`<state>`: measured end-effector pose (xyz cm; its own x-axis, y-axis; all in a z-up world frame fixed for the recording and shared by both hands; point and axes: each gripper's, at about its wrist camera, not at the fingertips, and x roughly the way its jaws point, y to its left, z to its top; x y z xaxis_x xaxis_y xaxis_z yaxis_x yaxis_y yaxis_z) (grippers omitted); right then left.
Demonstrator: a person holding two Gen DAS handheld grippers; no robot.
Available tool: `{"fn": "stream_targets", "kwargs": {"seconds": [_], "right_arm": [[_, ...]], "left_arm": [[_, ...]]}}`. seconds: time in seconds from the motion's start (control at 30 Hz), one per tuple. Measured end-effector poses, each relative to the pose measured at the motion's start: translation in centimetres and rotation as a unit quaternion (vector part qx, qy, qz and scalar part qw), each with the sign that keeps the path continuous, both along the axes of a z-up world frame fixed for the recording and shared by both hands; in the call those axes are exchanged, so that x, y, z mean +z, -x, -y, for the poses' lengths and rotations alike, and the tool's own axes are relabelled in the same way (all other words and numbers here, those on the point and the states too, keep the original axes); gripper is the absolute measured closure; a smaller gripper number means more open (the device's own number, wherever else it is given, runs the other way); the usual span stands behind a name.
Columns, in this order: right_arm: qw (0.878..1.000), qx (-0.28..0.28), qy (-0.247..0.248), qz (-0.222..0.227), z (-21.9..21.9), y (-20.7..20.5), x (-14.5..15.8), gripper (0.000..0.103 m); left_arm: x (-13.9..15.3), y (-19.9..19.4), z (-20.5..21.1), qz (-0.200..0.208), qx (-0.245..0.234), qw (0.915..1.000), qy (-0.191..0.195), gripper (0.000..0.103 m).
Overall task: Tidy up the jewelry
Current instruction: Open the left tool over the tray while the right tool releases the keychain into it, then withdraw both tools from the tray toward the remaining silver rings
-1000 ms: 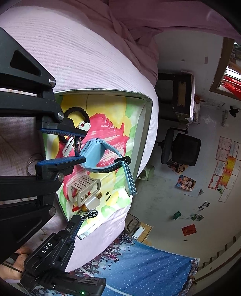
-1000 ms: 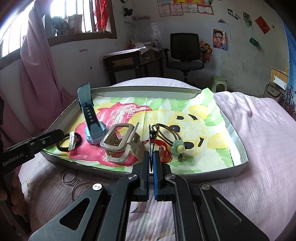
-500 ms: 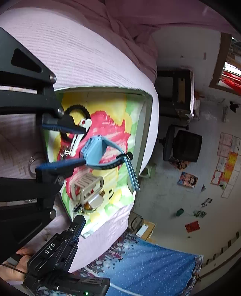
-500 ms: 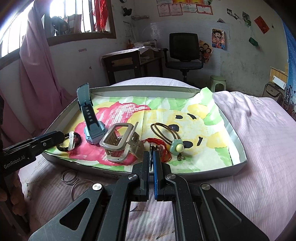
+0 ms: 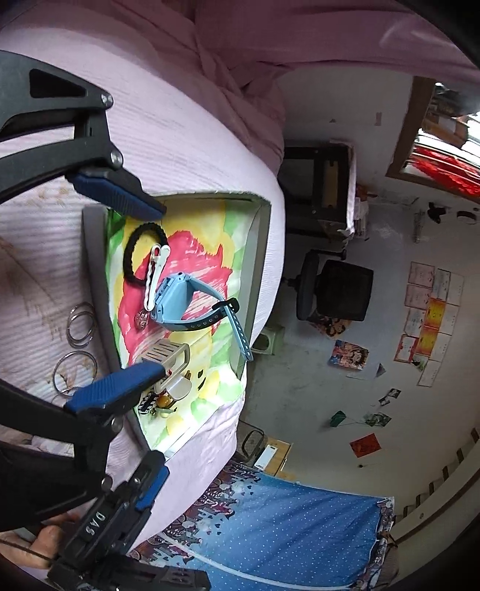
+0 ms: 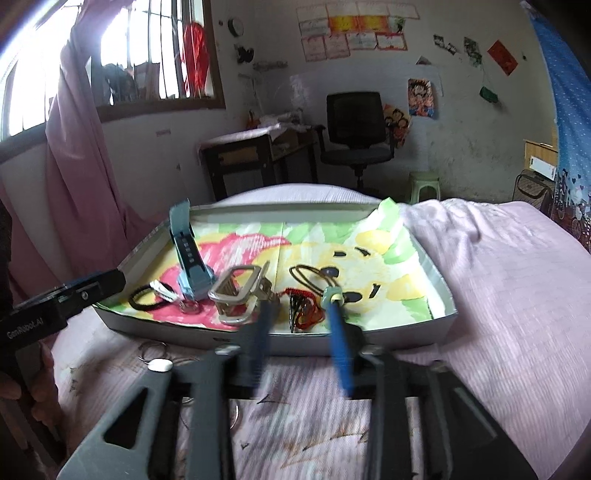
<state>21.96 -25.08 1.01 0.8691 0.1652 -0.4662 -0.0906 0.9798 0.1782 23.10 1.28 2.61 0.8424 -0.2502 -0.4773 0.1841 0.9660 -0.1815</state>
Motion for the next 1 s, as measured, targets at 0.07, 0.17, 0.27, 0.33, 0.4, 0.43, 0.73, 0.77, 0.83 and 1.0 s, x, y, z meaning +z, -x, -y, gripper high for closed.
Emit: {"fn": "stream_targets", "kwargs": {"seconds": [0.07,0.17,0.27,0.33,0.4,0.43,0.73,0.77,0.83,1.0], "right_arm": [[1.0,-0.002,-0.003,0.011,0.2,0.8,0.3,0.067],[0.999,-0.004,-0.012,0.03,0.5,2.0,0.7,0.059],[0.999,-0.005,-0.019,0.05,0.7,3.2,1.1,0.042],[0.998,-0.009,-0.019,0.061,0.8,4.0,1.3,0.031],[0.997,-0.012,-0.018,0.071,0.9,4.6,1.6,0.021],[0.997,-0.014,-0.016,0.075,0.9,4.9,1.7,0.019],[0.995,-0.008,0.01,0.096,0.7,7.4,2.4,0.003],[0.995,-0.006,0.014,0.095,0.6,7.7,2.3,0.003],[0.996,-0.004,0.024,0.091,0.5,8.1,2.3,0.003],[0.997,0.001,0.03,0.077,0.5,8.5,2.1,0.003]], "left_arm": [[0.2,0.8,0.0,0.009,0.002,0.9999,-0.007,0.02],[0.4,1.8,0.0,0.021,0.007,0.9997,-0.013,0.007],[0.6,3.1,-0.2,0.039,0.011,0.9991,-0.011,0.0],[0.5,3.9,-0.5,0.044,0.008,0.999,-0.007,0.0],[0.4,4.6,-0.7,0.043,0.005,0.999,-0.007,0.0],[0.3,4.9,-0.8,0.044,0.004,0.999,-0.009,0.0],[0.1,7.4,0.2,0.053,-0.008,0.9963,-0.067,0.0],[0.0,7.6,0.4,0.053,-0.008,0.9958,-0.074,0.0],[-0.2,7.8,0.5,0.047,-0.01,0.9952,-0.086,0.0],[-0.6,7.6,0.8,0.031,-0.012,0.9935,-0.109,0.0]]}}
